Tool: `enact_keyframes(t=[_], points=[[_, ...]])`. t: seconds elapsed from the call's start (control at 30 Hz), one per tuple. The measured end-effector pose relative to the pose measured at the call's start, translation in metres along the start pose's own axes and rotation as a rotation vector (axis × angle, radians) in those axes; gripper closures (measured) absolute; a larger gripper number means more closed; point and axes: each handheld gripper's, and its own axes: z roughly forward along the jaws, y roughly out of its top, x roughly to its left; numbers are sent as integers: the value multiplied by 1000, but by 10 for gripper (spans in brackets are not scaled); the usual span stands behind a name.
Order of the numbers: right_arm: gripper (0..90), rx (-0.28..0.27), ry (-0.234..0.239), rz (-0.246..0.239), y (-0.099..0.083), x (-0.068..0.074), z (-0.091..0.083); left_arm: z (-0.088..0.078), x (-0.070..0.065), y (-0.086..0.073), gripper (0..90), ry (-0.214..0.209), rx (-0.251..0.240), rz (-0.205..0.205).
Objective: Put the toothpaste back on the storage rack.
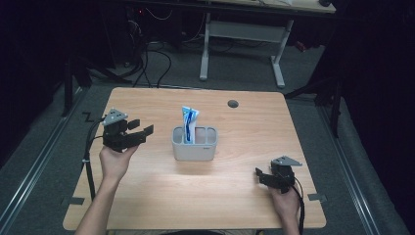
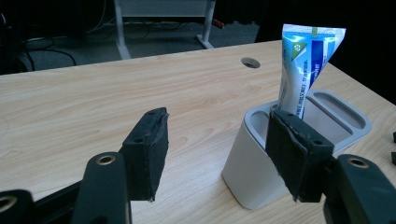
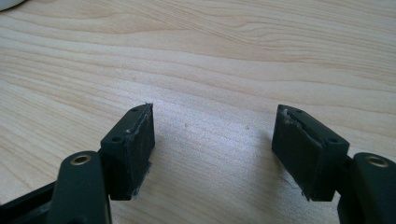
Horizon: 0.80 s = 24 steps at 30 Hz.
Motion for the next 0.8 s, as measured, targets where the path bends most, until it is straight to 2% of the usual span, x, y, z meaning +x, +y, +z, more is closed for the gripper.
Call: enact_keyframes(t=[0.3,0.5,0.8], points=[[299,-1,0,-2,0,0,0,-6,5,-9,397,25,-5,-12],[299,-2,0,-1,0,0,0,-11,12,-20,397,39,-1,-36],[299,-1,0,-2,0,0,0,-16,13,-28,397,35,-7,-50]])
